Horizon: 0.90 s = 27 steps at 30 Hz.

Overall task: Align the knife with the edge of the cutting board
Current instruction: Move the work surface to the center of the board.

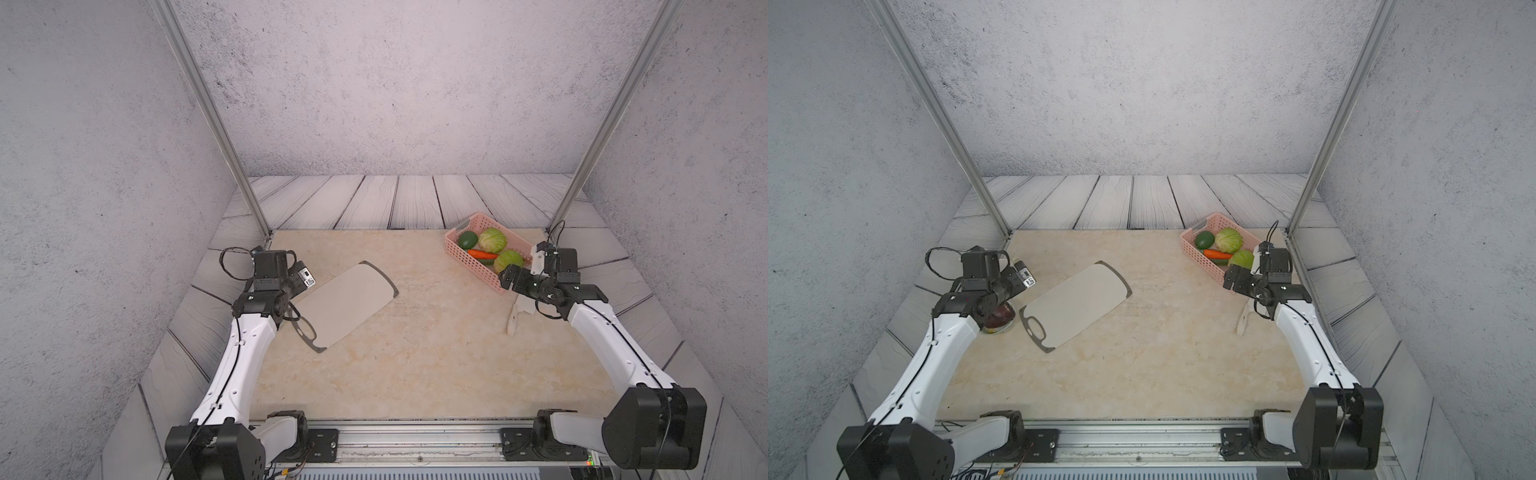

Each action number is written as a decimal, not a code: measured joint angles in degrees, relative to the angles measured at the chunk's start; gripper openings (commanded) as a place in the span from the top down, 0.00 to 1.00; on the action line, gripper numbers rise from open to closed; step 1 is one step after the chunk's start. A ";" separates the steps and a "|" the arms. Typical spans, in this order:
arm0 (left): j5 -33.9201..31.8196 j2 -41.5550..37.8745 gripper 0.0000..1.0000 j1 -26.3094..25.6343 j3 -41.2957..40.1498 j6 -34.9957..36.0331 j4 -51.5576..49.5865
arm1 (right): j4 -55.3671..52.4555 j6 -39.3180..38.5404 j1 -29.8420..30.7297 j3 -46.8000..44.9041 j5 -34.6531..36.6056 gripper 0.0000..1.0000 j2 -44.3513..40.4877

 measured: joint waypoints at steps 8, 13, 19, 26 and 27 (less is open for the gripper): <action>7.37 0.04 0.02 0.02 -0.52 -2.95 -11.15 | -3.96 1.03 6.40 0.00 -6.47 0.01 -0.33; 10.27 1.03 0.01 0.00 -2.36 -4.00 -14.12 | -5.11 0.98 10.99 0.00 -6.64 0.01 -0.07; 14.03 6.51 0.03 0.02 -3.43 -4.57 -14.14 | -5.46 0.98 16.31 0.46 -6.45 0.01 2.99; 16.33 13.88 0.07 0.02 -3.28 -4.79 -12.28 | -4.94 0.66 20.33 6.49 -7.30 0.01 9.94; 16.31 14.64 0.08 0.02 -3.19 -4.74 -12.17 | -4.81 0.63 20.68 7.72 -7.48 0.01 11.15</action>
